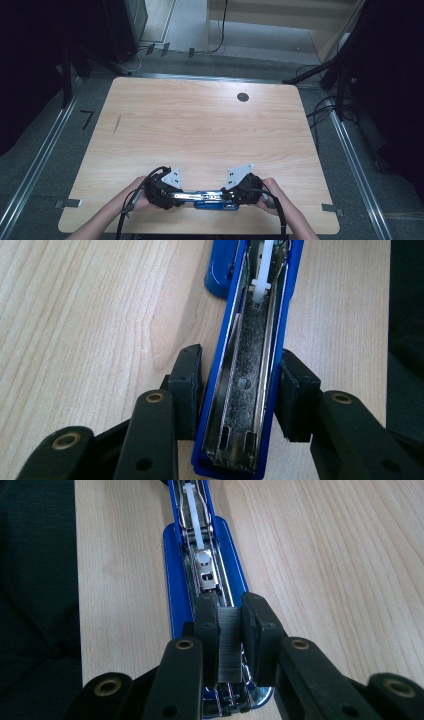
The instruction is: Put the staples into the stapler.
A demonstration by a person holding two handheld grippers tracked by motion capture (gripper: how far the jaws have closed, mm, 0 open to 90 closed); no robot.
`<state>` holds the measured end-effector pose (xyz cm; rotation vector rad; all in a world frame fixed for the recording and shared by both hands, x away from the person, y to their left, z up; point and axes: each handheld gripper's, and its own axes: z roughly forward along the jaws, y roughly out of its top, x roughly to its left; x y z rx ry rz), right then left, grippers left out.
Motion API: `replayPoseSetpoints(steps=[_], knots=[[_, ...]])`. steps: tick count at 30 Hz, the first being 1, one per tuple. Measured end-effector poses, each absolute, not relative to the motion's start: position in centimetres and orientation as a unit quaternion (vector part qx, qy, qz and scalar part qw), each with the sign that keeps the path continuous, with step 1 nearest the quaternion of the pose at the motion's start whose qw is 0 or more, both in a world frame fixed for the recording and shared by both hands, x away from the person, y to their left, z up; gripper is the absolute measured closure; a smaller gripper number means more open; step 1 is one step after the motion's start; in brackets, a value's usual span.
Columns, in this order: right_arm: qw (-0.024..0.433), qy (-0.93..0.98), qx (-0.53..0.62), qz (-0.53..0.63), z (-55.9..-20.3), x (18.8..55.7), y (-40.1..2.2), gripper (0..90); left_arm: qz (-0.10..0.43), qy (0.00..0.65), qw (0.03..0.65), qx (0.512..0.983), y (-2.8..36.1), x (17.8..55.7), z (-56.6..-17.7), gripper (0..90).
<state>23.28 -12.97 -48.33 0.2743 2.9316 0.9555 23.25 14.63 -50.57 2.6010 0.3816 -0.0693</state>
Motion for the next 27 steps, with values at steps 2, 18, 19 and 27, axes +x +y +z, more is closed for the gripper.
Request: replayPoseSetpoints(steps=[2, 18, 19, 27], knots=[[0.022, 0.947, 0.089, 0.309, -48.33, 23.28, -12.99, 79.7, -0.026, 0.141, 0.253, 0.957, 14.63, 23.25, -50.57, 60.1], [0.020, 0.950, 0.060, 0.306, -48.55, 23.42, -13.04, 79.1, -0.026, 0.141, 0.252, 0.957, 14.62, 23.26, -50.55, 60.1], [0.020, 0.950, 0.060, 0.306, -48.55, 23.42, -13.04, 79.1, -0.026, 0.141, 0.252, 0.957, 14.62, 23.27, -50.55, 60.1], [0.011, 0.950, 0.068, 0.304, -48.66, 23.59, -13.56, 78.8, -0.026, 0.140, 0.252, 0.957, 14.61, 23.31, -50.55, 60.1]])
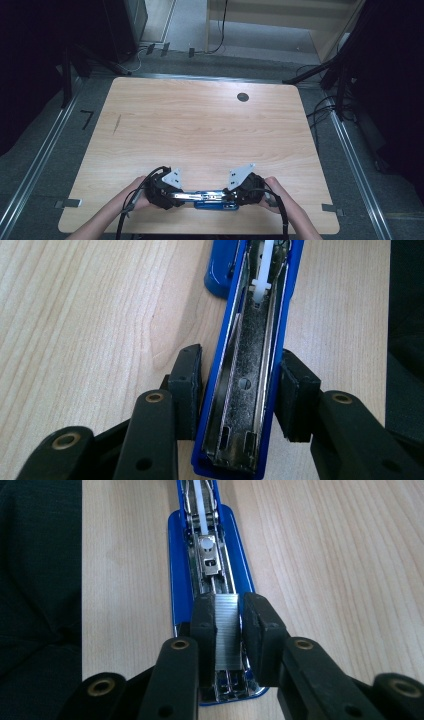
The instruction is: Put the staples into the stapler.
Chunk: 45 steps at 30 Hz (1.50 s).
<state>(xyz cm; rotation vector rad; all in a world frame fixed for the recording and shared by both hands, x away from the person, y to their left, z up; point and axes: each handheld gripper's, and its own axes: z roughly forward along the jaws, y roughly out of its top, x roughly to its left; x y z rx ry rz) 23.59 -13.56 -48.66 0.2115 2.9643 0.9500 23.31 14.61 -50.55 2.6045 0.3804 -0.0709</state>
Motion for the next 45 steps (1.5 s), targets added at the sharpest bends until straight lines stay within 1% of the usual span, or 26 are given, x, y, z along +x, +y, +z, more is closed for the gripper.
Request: replayPoseSetpoints(steps=[21, 25, 27, 32, 37, 39, 44, 45], knots=[[0.008, 0.954, 0.036, 0.299, -48.6, 23.7, -14.0, 79.5, -0.026, 0.141, 0.251, 0.957, 14.6, 23.3, -50.5, 59.9], [0.006, 0.955, 0.038, 0.296, -48.5, 23.8, -14.0, 78.4, -0.026, 0.141, 0.251, 0.957, 14.6, 23.3, -50.6, 59.9], [0.003, 0.955, 0.043, 0.294, -48.6, 23.8, -14.1, 75.0, -0.026, 0.141, 0.251, 0.957, 14.6, 23.3, -50.5, 60.0], [-0.004, 0.950, 0.054, 0.306, -48.3, 23.9, -14.4, 70.0, -0.027, 0.141, 0.251, 0.957, 14.6, 23.3, -50.5, 60.0], [0.004, 0.948, 0.094, 0.303, -48.2, 24.0, -14.1, 62.9, -0.026, 0.140, 0.251, 0.957, 14.6, 23.3, -50.5, 60.0], [0.014, 0.948, 0.111, 0.299, -48.2, 24.1, -13.8, 58.2, -0.025, 0.140, 0.251, 0.958, 14.6, 23.3, -50.5, 60.0], [0.018, 0.943, 0.147, 0.299, -48.2, 24.0, -12.7, 53.8, -0.025, 0.139, 0.250, 0.958, 14.6, 23.3, -50.5, 60.0], [0.027, 0.942, 0.152, 0.299, -48.2, 23.9, -12.5, 53.2, -0.025, 0.140, 0.250, 0.958, 14.6, 23.3, -50.5, 60.0]])
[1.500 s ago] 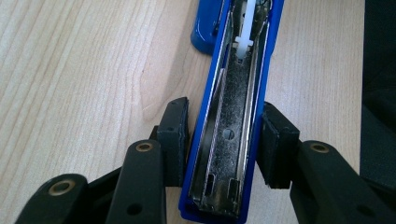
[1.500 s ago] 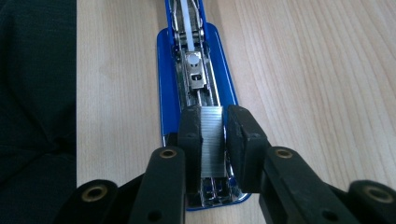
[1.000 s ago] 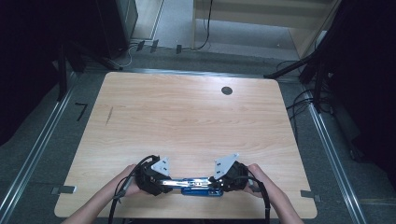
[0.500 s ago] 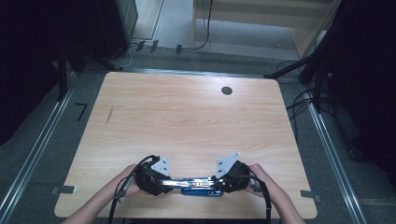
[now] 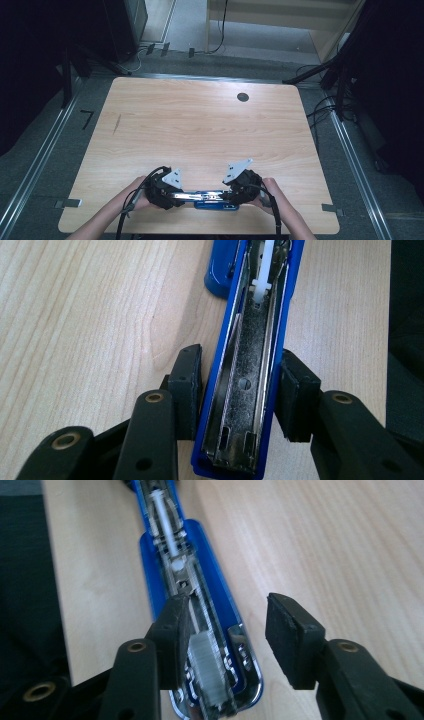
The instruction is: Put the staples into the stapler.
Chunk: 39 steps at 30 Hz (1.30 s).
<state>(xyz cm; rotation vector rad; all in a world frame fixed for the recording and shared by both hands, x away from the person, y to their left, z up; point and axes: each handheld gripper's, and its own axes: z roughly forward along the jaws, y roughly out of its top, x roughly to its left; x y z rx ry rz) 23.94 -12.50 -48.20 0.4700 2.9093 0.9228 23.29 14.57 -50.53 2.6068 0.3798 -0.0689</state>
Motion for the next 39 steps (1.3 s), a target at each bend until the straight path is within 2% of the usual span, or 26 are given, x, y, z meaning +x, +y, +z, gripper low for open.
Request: replayPoseSetpoints(steps=[15, 18, 25, 35, 39], knots=[[0.036, 0.938, 0.196, 0.284, -49.0, 23.8, -12.7, 47.1, -0.023, 0.140, 0.248, 0.958, 14.5, 23.2, -50.5, 60.0], [0.043, 0.937, 0.198, 0.283, -49.1, 23.7, -12.6, 43.6, -0.024, 0.140, 0.249, 0.958, 14.6, 23.2, -50.5, 59.9], [0.040, 0.932, 0.211, 0.291, -49.2, 23.7, -12.9, 43.0, -0.023, 0.140, 0.249, 0.958, 14.6, 23.3, -50.5, 59.2], [0.048, 0.934, 0.205, 0.288, -49.3, 23.6, -12.8, 42.4, -0.023, 0.149, 0.253, 0.956, 14.6, 23.3, -50.6, 55.5], [0.048, 0.934, 0.205, 0.290, -49.3, 23.6, -12.8, 42.5, -0.021, 0.164, 0.253, 0.953, 14.6, 23.3, -50.6, 50.8]])
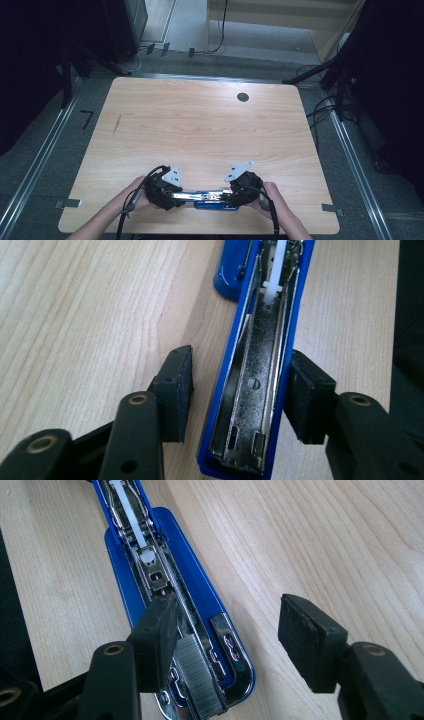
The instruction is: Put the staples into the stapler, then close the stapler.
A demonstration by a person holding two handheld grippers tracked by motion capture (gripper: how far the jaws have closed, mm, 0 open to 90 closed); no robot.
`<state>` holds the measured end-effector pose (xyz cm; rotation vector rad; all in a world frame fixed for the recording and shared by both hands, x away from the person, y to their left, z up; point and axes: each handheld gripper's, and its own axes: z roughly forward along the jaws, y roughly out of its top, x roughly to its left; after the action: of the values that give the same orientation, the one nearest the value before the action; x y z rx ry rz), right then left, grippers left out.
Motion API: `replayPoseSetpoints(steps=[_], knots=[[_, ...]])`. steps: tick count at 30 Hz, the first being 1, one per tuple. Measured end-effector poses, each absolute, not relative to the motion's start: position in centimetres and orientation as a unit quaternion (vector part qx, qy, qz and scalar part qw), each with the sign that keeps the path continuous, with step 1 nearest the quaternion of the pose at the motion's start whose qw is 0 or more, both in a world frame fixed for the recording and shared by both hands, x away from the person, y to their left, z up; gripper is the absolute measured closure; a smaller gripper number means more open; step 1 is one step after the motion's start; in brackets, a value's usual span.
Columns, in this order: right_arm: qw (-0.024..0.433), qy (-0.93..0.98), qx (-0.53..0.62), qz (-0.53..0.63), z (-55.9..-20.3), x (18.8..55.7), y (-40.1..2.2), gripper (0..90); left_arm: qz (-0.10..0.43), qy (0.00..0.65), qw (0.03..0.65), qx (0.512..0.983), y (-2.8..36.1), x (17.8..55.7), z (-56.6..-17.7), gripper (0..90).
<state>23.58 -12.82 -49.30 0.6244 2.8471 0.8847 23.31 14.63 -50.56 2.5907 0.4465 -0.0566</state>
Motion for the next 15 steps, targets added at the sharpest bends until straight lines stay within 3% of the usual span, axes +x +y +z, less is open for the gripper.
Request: replayPoseSetpoints(steps=[10, 15], knots=[[0.052, 0.934, 0.202, 0.290, -49.29, 23.53, -12.82, 42.6, -0.024, 0.168, 0.253, 0.953, 15.12, 23.31, -50.47, 51.0], [0.056, 0.934, 0.202, 0.289, -49.29, 23.43, -12.78, 42.6, -0.020, 0.146, 0.256, 0.955, 15.02, 23.06, -50.30, 59.5]])
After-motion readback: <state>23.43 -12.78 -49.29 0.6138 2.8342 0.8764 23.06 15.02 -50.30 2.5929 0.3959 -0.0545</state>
